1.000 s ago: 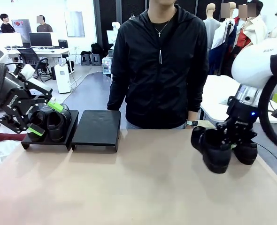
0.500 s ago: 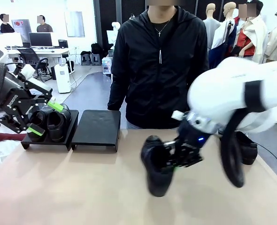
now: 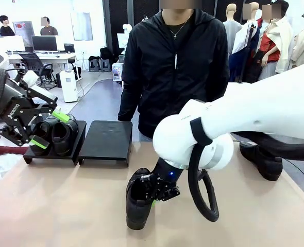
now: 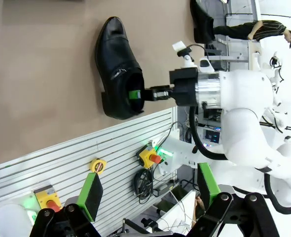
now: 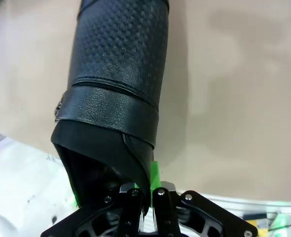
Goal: Organize the shoes by placing them on the stand.
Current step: Pick up one Shoe and place it in the middle of the table.
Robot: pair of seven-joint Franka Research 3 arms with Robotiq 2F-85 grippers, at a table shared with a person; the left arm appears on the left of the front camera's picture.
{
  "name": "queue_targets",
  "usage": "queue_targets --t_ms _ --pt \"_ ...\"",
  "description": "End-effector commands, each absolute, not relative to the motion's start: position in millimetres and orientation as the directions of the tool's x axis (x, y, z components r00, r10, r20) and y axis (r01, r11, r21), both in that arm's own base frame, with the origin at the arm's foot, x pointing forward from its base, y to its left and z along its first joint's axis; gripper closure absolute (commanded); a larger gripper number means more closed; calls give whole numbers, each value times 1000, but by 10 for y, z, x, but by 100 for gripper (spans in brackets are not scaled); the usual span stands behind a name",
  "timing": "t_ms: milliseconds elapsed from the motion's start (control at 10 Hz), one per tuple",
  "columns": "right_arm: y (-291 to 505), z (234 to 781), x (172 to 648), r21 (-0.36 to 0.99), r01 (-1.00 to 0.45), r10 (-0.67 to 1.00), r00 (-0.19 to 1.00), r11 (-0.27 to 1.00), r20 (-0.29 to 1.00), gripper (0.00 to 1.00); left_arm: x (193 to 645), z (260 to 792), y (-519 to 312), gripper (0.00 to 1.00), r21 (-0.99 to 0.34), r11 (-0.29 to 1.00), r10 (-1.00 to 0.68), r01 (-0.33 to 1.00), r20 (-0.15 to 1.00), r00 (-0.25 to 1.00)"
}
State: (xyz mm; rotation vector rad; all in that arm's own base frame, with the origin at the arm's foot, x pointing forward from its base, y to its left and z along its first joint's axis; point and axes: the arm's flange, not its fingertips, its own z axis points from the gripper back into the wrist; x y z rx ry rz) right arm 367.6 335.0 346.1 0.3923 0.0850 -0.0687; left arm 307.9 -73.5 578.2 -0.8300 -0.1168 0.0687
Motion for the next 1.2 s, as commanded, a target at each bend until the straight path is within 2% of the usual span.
queue_targets --t_ms 0,100,200,300,400,600,800,1100 --pt "3454 3517 3752 347 124 -106 992 930 -69 100 3082 5777 -726 0 -756 655 97 -2 81 992" --pt "3442 3502 3744 337 120 -115 993 934 -35 100 3082 5777 -726 0 -756 655 97 -2 81 992" --pt "3436 3475 3738 340 94 -75 995 936 -69 100 3082 5777 -726 0 -756 655 97 -2 81 992" --pt "3423 3440 3731 351 80 -51 995 933 -91 41 3082 5777 -726 0 -756 655 97 -2 81 992" --pt "3405 3441 3715 360 76 -43 994 930 -99 0 3082 5777 -726 0 -756 655 97 -2 81 992" --pt "3291 3593 3699 402 60 -28 996 914 -85 0 3082 5777 -726 0 -756 655 97 -2 81 992" --pt "2939 4000 3651 443 32 -30 999 896 -13 0 3082 5777 -726 0 -756 655 97 -2 81 992" --pt "1584 4758 3534 401 -153 129 988 903 86 0 3082 5777 -726 0 -756 655 97 -2 81 992"
